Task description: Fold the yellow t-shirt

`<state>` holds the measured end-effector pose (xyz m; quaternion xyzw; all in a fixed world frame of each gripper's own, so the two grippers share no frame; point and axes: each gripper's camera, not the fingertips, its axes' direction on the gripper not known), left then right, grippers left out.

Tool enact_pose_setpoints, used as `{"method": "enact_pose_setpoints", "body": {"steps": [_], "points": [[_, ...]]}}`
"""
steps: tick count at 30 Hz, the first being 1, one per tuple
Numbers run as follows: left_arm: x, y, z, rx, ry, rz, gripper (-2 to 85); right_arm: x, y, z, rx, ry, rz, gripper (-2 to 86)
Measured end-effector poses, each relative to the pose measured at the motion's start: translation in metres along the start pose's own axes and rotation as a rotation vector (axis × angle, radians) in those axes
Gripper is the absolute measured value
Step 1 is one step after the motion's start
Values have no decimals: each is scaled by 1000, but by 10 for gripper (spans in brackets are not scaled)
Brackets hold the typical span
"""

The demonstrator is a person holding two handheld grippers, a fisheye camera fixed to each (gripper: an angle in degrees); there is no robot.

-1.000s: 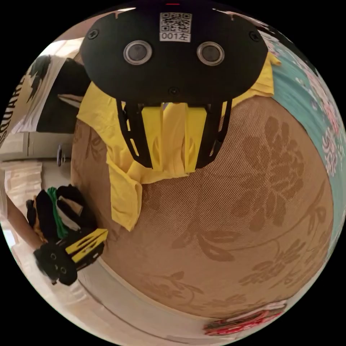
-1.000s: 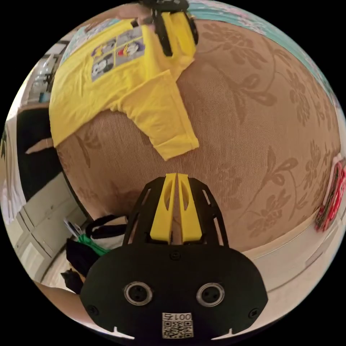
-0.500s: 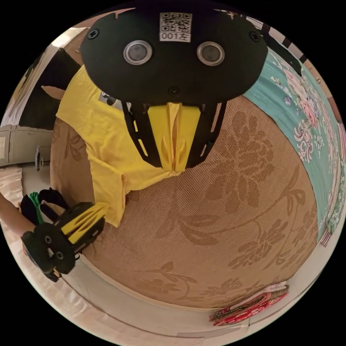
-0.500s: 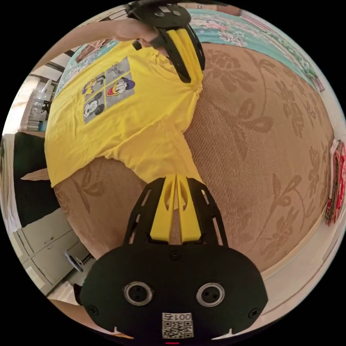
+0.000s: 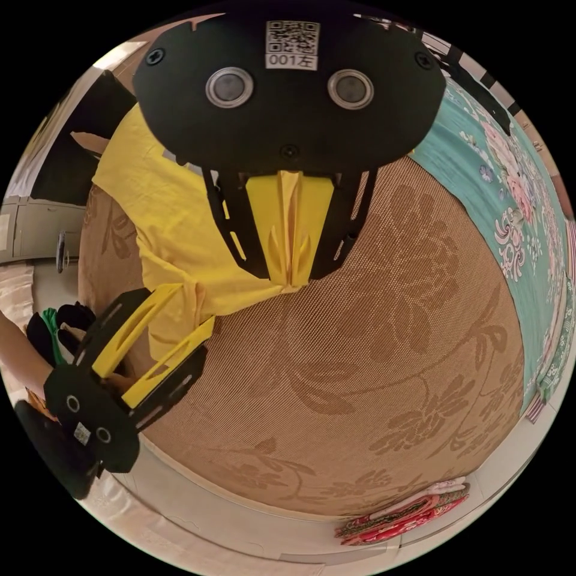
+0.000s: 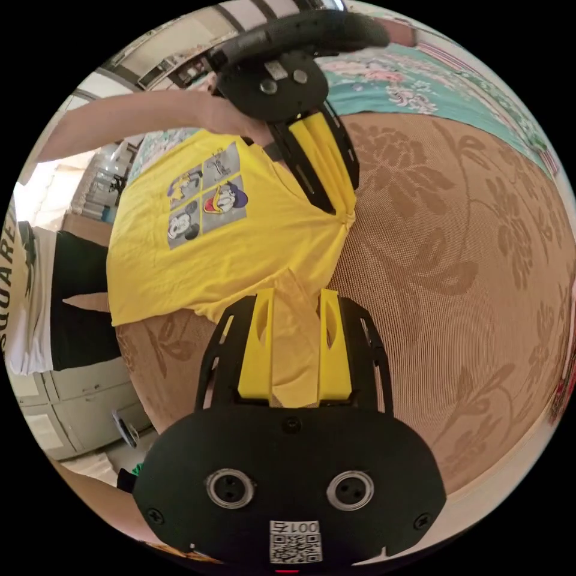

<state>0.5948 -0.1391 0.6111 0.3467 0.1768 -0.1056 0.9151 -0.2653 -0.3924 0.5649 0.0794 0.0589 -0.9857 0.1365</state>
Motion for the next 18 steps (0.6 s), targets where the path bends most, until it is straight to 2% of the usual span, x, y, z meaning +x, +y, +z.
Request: {"method": "enact_pose_setpoints", "body": {"steps": [3, 7, 11, 13, 15, 18], "points": [[4, -7, 3, 1, 7, -1, -9, -2, -9, 11, -68, -56, -61, 43], [10, -12, 4, 22, 28, -27, -9, -18, 6, -9, 32, -51, -36, 22], [19, -18, 4, 19, 31, -39, -9, -55, 39, -18, 45, 121, 40, 15], [24, -22, 3, 9, 32, -35, -9, -71, 50, -15, -3, 95, 46, 13], [28, -26, 3, -3, 35, -34, -9, -98, 63, -11, -14, -28, 51, 13], [36, -31, 1, -19, 41, -33, -9, -143, 73, 6, -39, -29, 48, 12]]}}
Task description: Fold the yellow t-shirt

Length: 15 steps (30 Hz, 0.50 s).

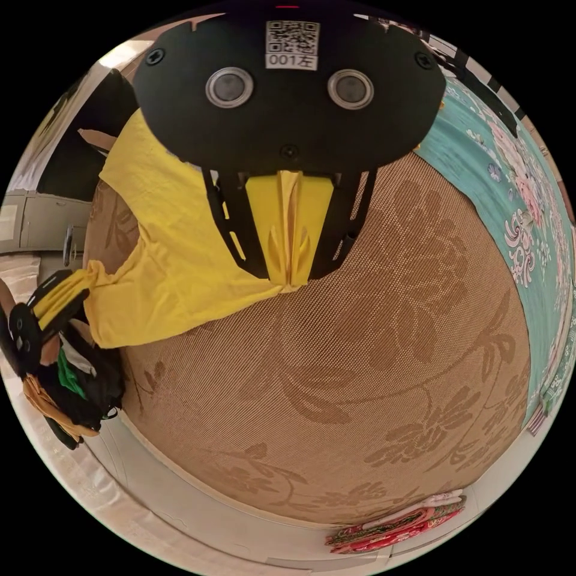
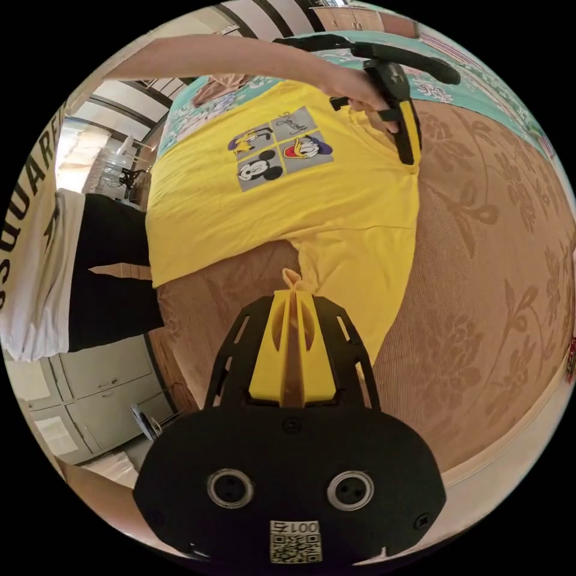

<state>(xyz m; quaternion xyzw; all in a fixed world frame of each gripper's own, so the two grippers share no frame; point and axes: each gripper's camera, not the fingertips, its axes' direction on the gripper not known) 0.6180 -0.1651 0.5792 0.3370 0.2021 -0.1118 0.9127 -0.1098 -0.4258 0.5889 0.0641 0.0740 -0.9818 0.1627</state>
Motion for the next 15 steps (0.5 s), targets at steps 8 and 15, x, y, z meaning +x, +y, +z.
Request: {"method": "enact_pose_setpoints", "body": {"steps": [8, 15], "points": [[31, -6, -10, -33, -22, 37, -9, -42, 18, 65, -49, 172, 161, 9], [59, -7, -24, -61, -61, 45, -9, -69, 9, 27, 126, 146, 377, 11]]}}
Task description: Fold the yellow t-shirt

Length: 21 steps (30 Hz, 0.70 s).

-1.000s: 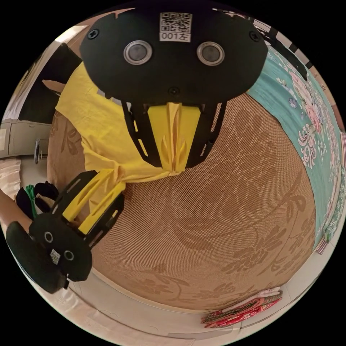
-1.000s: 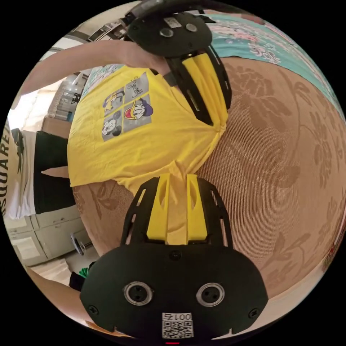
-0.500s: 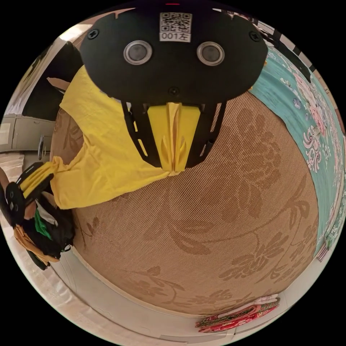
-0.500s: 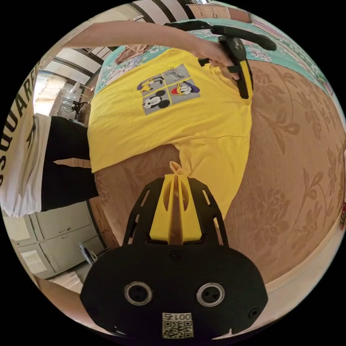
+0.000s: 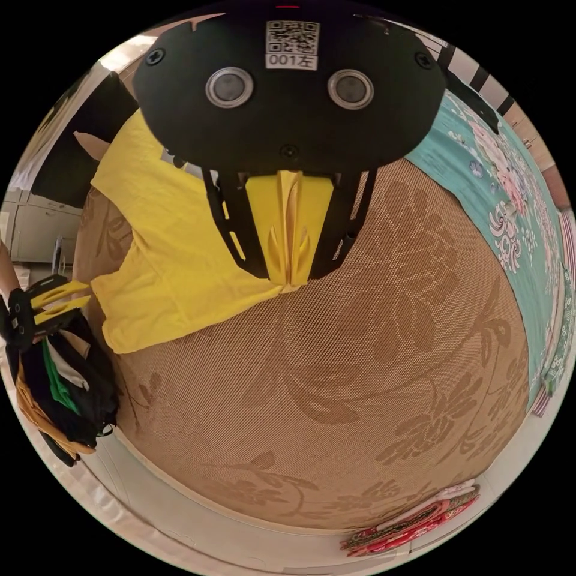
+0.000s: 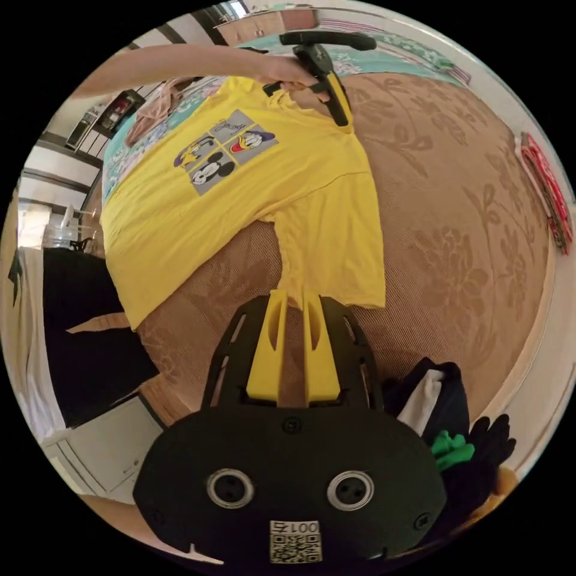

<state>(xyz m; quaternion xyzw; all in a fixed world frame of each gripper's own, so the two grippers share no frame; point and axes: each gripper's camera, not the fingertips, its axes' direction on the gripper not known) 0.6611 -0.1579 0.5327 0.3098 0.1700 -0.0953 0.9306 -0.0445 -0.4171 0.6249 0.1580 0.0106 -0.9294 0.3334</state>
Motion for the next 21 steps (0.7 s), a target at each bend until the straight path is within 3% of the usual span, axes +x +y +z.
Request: {"method": "enact_pose_setpoints", "body": {"steps": [7, 14, 21], "points": [[25, 5, -20, -33, -23, -3, -10, 3, -26, 10, -49, 320, 277, 28], [45, 20, -47, -47, -33, 21, -9, 33, -34, 44, -44, 93, 509, 28], [52, 45, -77, -15, -4, -30, -8, 15, -46, 41, -89, 152, 499, 11]]}}
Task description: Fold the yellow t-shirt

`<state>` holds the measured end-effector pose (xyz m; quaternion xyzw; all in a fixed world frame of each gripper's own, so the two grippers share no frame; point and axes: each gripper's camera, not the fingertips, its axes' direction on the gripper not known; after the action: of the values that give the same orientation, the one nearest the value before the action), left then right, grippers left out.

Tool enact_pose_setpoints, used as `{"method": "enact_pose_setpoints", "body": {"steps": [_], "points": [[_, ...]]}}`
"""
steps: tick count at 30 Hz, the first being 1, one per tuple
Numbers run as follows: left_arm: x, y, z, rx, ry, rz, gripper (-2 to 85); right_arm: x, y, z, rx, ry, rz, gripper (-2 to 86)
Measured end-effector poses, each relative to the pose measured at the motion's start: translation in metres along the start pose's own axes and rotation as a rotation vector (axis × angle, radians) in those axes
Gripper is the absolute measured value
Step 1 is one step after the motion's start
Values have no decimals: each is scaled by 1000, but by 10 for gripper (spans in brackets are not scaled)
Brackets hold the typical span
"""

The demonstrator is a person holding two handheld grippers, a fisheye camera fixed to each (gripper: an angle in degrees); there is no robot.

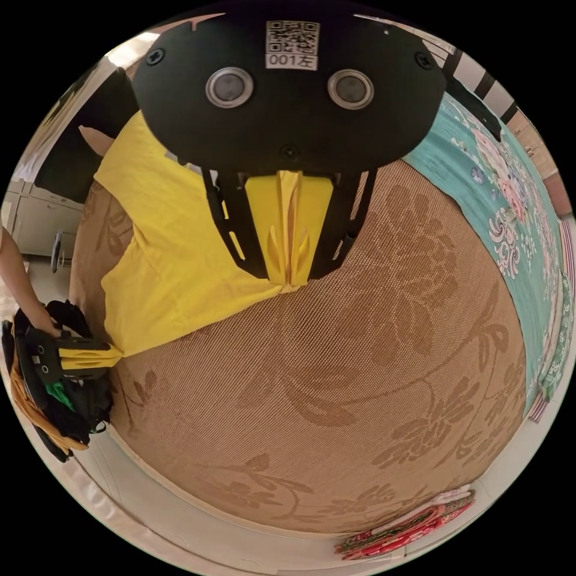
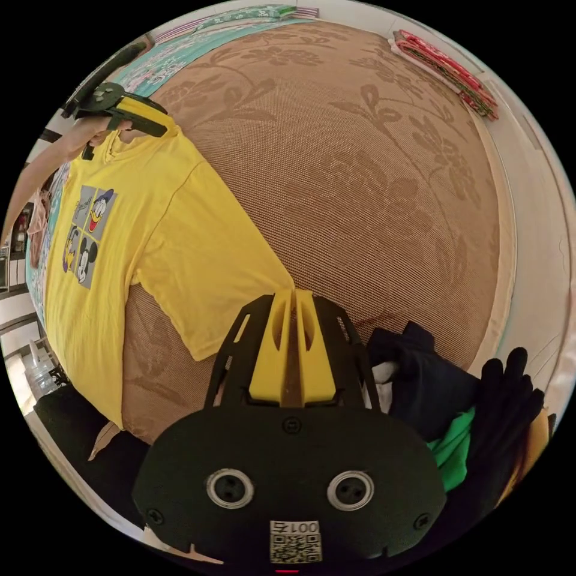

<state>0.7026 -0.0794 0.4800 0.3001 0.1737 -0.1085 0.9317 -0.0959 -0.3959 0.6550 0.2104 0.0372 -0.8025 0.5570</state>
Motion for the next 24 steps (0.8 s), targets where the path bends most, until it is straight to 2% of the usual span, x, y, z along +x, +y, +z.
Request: {"method": "enact_pose_setpoints", "body": {"steps": [6, 13, 16, 19, 22, 24], "points": [[-3, 45, -38, 123, 77, -47, 28, -27, -6, -4, -7, 118, 42, 23], [-44, 174, -125, 410, 228, -340, 85, -41, -5, -13, -84, 299, 104, 12], [-53, 268, -166, 524, 201, -550, 80, -51, -3, -28, -38, 241, 110, 8], [-49, 377, -204, 570, 75, -809, 62, -78, -15, -50, 43, 215, 38, 8], [-54, 478, -226, 554, -59, -1020, 53, -121, -50, -75, 138, 87, -123, 12], [-71, 518, -229, 537, -22, -1063, 54, -164, -92, -96, 225, -39, -278, 21]]}}
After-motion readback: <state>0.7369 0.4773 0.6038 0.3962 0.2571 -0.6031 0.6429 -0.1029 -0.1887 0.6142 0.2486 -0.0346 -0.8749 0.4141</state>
